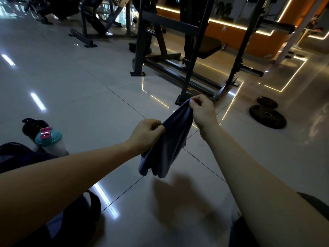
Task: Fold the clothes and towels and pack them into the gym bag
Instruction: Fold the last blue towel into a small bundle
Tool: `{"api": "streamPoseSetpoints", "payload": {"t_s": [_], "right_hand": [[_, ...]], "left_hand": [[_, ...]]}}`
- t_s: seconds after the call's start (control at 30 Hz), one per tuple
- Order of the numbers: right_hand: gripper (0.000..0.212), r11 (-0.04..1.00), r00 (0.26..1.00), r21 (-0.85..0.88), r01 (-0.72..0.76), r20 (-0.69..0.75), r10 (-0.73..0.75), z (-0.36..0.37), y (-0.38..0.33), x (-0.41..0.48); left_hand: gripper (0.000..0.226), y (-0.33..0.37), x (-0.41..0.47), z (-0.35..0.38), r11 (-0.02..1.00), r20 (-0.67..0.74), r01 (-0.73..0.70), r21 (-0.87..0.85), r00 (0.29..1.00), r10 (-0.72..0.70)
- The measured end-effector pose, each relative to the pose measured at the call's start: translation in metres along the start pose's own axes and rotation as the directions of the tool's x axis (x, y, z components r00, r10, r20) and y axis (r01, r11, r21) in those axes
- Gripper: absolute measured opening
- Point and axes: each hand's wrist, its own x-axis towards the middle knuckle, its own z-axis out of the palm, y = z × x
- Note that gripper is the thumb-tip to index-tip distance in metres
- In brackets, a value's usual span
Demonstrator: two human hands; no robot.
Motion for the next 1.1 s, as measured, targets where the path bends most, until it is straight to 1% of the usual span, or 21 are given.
{"api": "streamPoseSetpoints", "payload": {"t_s": [0.07,0.13,0.2,0.27,0.33,0.4,0.47,0.53,0.63,0.73,0.8,0.83,0.9,0.97,1.03,1.1], "right_hand": [[0.017,0.999,0.999,0.024,-0.044,-0.027,0.045,0.000,0.002,0.002],[0.016,0.996,0.996,0.056,-0.067,-0.050,0.070,-0.002,0.001,0.004],[0.015,0.995,0.997,0.085,-0.055,-0.050,0.059,-0.004,-0.001,0.005],[0.015,0.996,0.999,0.089,-0.020,-0.024,0.023,-0.003,-0.004,0.005],[0.014,0.997,1.000,0.081,0.009,-0.006,-0.008,0.000,-0.006,0.005],[0.013,0.996,1.000,0.086,0.025,-0.021,-0.023,0.000,-0.004,0.006],[0.012,0.996,0.998,0.088,0.033,-0.047,-0.029,-0.001,-0.001,0.007],[0.013,0.995,0.998,0.093,0.037,-0.060,-0.031,-0.001,0.001,0.007],[0.014,0.991,0.997,0.126,0.034,-0.072,-0.026,-0.002,0.002,0.008],[0.015,0.986,0.993,0.163,0.026,-0.117,-0.007,-0.010,0.003,0.012],[0.013,0.981,0.991,0.191,0.010,-0.132,0.015,-0.015,0.004,0.016],[0.013,0.977,0.992,0.212,0.004,-0.124,0.023,-0.016,0.004,0.018],[0.013,0.966,0.998,0.258,0.001,-0.062,0.016,-0.016,0.002,0.020],[0.014,0.960,0.999,0.278,0.011,0.027,-0.019,-0.015,-0.002,0.020],[0.016,0.956,0.990,0.293,0.012,0.133,-0.053,-0.015,-0.008,0.018],[0.020,0.943,0.967,0.332,-0.028,0.247,-0.058,-0.020,-0.013,0.013]], "left_hand": [[0.023,-0.001,-0.004,0.000,0.997,-0.058,-0.039,0.061,0.997,0.042],[0.015,-0.004,-0.006,-0.003,0.986,-0.119,-0.074,0.149,0.989,0.092],[0.008,-0.006,-0.007,-0.010,0.976,-0.148,-0.078,0.203,0.983,0.109],[0.009,-0.008,-0.007,-0.015,0.971,-0.127,-0.055,0.233,0.988,0.087],[0.010,-0.009,-0.009,-0.017,0.968,-0.066,-0.033,0.249,0.997,0.051],[0.013,-0.011,-0.012,-0.015,0.964,0.003,-0.008,0.266,1.000,0.007],[0.015,-0.013,-0.015,-0.011,0.949,0.036,0.010,0.314,0.999,-0.023],[0.019,-0.017,-0.017,-0.009,0.936,0.028,0.007,0.351,0.999,-0.018],[0.018,-0.023,-0.018,-0.015,0.917,-0.018,-0.029,0.397,0.999,0.040],[0.017,-0.028,-0.013,-0.023,0.937,-0.081,-0.023,0.348,0.995,0.055],[0.018,-0.025,-0.007,-0.026,0.960,-0.126,0.022,0.280,0.992,0.014],[0.020,-0.023,-0.004,-0.027,0.967,-0.116,0.055,0.249,0.993,-0.026],[0.024,-0.021,-0.001,-0.027,0.972,-0.033,0.098,0.212,0.995,-0.093],[0.020,-0.020,-0.002,-0.022,0.974,0.086,0.057,0.218,0.993,-0.078],[0.014,-0.021,-0.005,-0.011,0.969,0.155,0.004,0.248,0.987,-0.044],[0.009,-0.020,-0.008,-0.002,0.980,0.198,0.042,0.195,0.977,-0.082]]}}
